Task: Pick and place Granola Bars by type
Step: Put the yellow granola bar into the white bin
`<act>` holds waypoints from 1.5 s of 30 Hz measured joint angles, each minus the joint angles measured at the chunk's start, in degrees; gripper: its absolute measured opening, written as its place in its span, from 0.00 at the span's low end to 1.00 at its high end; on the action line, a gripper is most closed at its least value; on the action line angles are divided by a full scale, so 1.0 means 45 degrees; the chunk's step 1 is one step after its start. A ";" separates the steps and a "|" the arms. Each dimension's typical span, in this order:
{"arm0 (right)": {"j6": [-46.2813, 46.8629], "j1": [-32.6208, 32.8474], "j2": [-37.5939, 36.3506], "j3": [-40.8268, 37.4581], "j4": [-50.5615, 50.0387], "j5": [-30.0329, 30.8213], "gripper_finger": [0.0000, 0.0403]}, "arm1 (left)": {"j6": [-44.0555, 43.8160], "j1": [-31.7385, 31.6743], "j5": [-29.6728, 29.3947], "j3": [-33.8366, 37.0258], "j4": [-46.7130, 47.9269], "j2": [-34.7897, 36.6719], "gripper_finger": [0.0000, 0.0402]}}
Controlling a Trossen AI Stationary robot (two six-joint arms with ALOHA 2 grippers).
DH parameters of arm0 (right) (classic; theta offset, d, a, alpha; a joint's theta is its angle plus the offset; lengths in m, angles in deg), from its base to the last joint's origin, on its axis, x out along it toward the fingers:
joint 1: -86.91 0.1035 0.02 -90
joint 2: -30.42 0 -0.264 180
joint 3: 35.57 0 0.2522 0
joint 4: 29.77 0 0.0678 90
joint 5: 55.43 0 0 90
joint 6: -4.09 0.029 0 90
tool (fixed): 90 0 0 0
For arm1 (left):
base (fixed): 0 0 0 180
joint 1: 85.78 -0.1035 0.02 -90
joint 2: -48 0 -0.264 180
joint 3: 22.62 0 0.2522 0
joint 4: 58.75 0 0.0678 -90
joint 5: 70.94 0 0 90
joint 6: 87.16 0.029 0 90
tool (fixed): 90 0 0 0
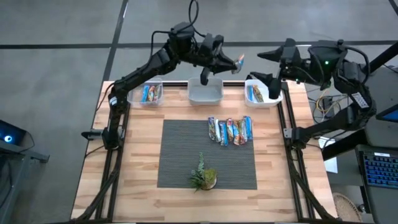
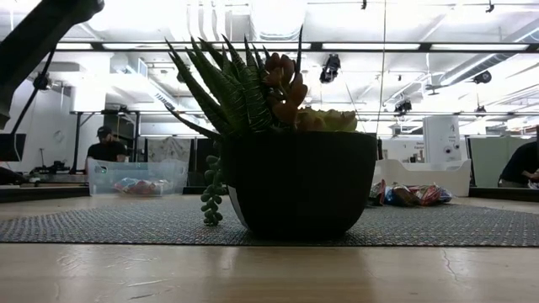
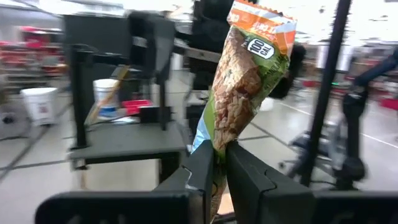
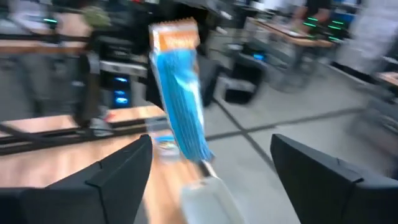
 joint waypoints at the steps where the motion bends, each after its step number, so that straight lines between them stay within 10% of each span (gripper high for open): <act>1: -0.0055 0.0000 0.0157 0.0211 0.0002 -0.0479 0.81 | -0.0012 0.0002 0.0208 0.0000 -0.0044 0.0000 0.06; 19: -0.0716 0.0006 0.2143 0.2577 0.0107 -0.4379 0.83 | -0.1584 -0.0013 0.3958 0.0000 -0.1070 -0.0015 0.06; 45: -0.0677 0.0010 0.3061 0.2699 0.1327 -0.5629 0.81 | -0.1994 0.0045 0.4410 0.0000 -0.1192 -0.0024 0.06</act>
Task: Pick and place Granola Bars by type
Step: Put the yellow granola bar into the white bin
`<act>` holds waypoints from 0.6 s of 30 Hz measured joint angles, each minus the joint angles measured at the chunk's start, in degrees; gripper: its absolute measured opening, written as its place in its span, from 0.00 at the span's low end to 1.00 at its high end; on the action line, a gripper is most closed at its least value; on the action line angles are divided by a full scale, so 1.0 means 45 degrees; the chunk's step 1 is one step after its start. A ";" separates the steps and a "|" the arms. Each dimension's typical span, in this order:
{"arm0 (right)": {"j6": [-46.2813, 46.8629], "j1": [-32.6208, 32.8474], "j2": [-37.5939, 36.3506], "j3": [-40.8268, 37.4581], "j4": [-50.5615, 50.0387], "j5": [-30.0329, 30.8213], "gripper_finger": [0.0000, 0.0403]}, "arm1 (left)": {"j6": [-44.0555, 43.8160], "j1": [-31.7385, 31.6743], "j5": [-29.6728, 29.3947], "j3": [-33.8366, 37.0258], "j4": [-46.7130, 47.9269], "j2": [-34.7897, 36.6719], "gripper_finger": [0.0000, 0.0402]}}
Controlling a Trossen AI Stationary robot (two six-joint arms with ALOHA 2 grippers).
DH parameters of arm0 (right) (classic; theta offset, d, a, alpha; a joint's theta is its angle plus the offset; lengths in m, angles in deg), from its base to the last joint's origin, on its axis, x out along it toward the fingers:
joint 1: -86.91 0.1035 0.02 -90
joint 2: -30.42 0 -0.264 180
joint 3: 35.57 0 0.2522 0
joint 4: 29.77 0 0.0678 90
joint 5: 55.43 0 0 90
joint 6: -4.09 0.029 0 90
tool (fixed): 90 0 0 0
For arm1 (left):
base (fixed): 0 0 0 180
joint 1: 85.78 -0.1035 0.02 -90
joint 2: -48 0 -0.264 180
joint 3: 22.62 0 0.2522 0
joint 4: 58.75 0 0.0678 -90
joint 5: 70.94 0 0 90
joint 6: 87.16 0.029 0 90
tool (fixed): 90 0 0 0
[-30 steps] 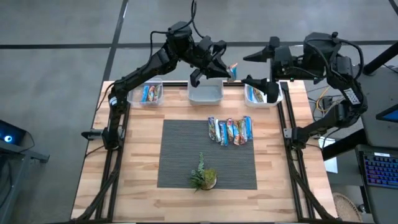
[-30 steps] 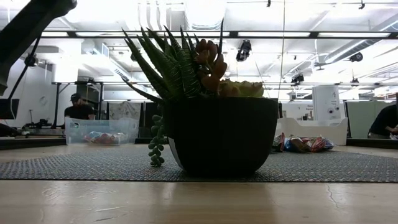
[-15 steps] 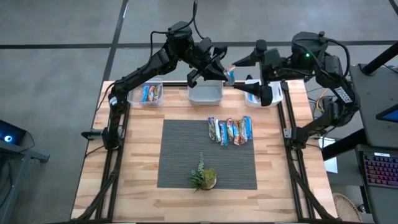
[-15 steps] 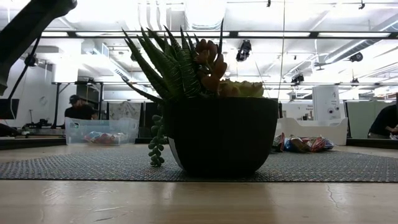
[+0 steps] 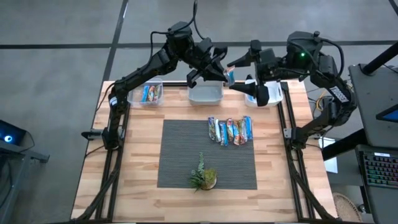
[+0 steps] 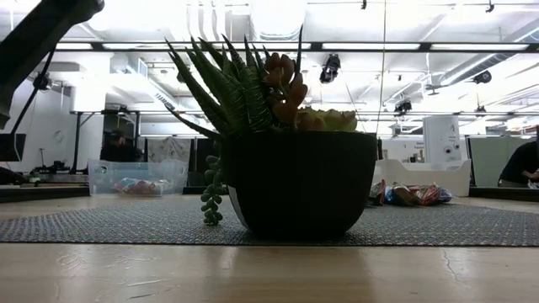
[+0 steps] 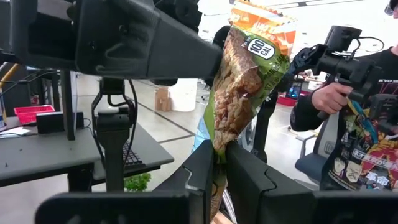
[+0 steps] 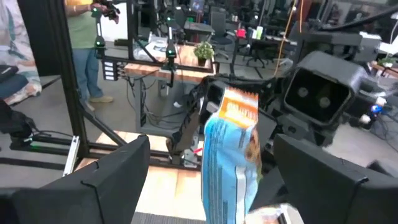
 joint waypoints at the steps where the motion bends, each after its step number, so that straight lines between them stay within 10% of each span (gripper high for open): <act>1: 0.0005 0.0000 0.0019 0.0000 0.0000 -0.0007 0.81 | -0.0026 0.0005 0.0067 0.0000 0.0000 0.0000 0.06; 18: 0.0343 -0.0005 0.0209 -0.0005 0.0237 -0.0586 0.81 | -0.0213 0.0056 0.0828 0.0000 -0.0058 0.0000 0.06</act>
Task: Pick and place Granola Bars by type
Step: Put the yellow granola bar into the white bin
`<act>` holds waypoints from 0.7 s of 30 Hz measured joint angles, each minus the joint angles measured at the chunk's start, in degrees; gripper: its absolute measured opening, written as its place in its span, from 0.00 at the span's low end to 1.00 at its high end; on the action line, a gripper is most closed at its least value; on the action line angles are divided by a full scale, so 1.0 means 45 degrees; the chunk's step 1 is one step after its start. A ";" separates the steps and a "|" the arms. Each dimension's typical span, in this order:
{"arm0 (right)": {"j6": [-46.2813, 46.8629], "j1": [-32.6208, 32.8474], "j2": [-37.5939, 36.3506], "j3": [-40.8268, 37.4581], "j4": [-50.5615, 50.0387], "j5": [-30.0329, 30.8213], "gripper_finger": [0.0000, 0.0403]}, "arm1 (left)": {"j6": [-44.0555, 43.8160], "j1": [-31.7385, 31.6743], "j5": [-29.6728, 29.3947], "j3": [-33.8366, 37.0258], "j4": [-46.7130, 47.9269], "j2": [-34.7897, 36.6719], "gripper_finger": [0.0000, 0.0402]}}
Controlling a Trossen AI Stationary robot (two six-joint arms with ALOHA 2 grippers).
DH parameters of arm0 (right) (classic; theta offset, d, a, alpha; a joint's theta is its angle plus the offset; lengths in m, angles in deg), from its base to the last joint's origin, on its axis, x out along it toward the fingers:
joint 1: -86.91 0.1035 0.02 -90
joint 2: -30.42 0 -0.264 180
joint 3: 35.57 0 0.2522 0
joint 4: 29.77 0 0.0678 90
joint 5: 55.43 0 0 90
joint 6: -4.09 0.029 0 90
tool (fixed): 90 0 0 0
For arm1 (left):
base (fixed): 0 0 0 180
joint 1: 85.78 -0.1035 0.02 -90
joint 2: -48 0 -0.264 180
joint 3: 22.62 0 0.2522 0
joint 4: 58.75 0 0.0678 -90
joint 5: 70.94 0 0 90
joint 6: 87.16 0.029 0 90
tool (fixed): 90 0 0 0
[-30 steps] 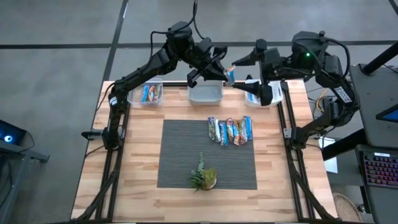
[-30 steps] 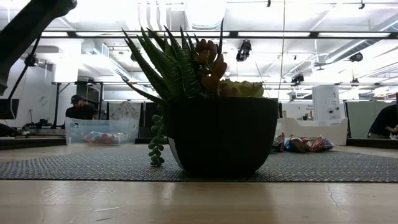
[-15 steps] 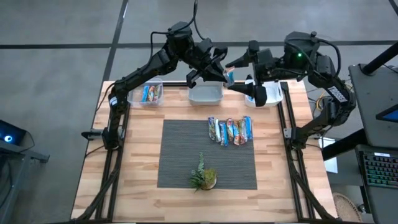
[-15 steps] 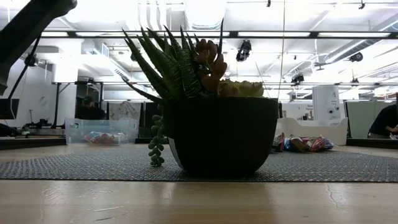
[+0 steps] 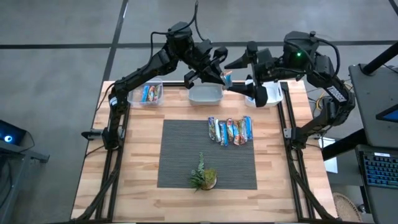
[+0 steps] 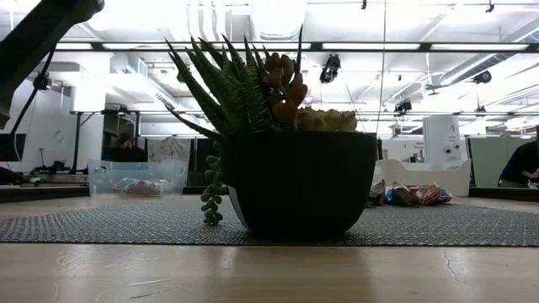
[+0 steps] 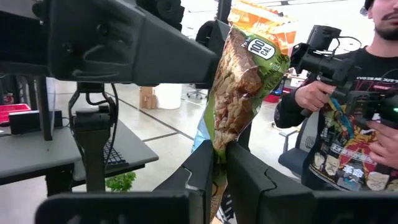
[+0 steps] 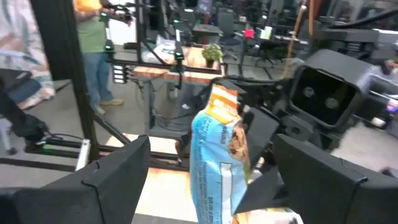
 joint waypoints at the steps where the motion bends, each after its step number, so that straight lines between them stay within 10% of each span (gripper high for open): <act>1: 0.0036 0.0000 0.0037 0.0000 0.0049 -0.0150 0.81 | 0.0000 0.0004 0.0000 0.0000 -0.0002 0.0000 0.06; 21: 0.0526 0.0005 0.0312 0.0000 0.0311 -0.0752 0.72 | -0.0010 0.0014 0.0269 0.0000 0.0005 0.0000 0.06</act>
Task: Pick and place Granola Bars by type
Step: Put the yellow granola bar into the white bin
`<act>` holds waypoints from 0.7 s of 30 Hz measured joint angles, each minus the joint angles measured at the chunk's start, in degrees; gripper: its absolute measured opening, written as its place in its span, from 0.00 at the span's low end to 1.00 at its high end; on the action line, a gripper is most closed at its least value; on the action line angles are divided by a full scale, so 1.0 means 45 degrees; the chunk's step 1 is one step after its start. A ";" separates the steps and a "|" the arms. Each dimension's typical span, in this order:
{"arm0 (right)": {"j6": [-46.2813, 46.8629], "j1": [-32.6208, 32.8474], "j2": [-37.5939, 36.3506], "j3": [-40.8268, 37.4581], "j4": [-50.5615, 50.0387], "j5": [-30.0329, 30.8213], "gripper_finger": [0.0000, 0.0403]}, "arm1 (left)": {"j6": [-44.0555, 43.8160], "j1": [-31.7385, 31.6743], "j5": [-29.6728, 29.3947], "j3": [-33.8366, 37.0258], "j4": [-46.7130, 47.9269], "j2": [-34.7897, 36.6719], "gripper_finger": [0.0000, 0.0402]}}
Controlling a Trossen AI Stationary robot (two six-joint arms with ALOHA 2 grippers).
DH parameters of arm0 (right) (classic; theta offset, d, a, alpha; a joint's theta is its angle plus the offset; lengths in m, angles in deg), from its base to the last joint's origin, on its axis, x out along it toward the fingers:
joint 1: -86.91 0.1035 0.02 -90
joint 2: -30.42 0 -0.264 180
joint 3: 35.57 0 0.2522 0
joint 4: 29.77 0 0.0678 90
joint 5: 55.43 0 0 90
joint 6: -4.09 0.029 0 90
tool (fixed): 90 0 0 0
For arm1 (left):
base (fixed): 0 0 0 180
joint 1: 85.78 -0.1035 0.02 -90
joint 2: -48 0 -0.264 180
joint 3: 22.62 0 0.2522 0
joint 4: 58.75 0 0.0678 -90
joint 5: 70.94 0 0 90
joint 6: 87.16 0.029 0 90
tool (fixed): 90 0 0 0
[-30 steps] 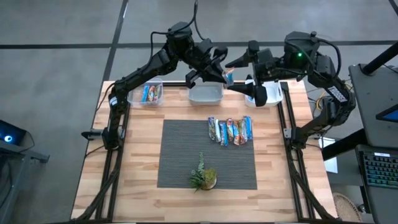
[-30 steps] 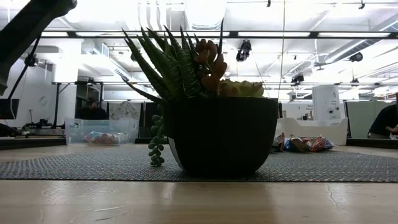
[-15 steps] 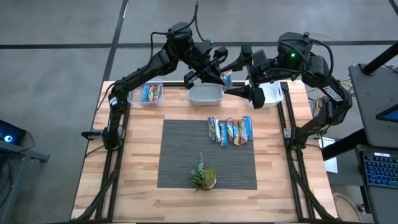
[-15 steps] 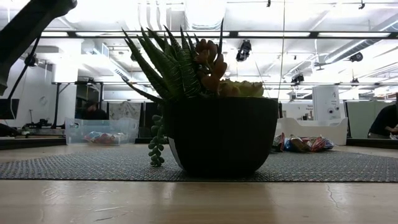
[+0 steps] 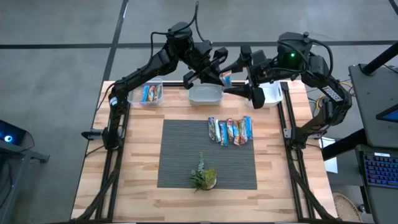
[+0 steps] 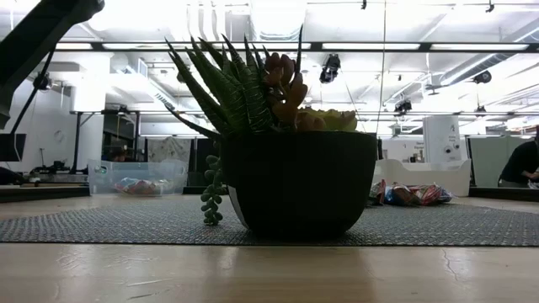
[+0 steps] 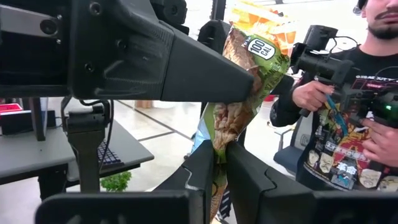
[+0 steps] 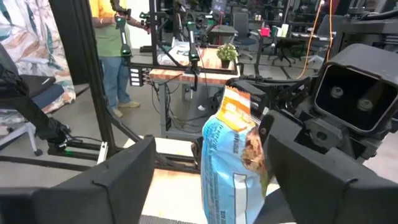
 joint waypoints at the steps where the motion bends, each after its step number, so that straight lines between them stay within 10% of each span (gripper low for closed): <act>1: 0.0000 0.0000 0.0000 0.0000 0.0004 -0.0004 0.69 | 0.0000 0.0003 0.0028 0.0000 0.0000 0.0000 0.06; 21: 0.0049 -0.0010 0.0009 0.0000 0.0023 -0.0023 0.27 | 0.0005 0.0003 0.0095 0.0000 0.0003 0.0000 0.06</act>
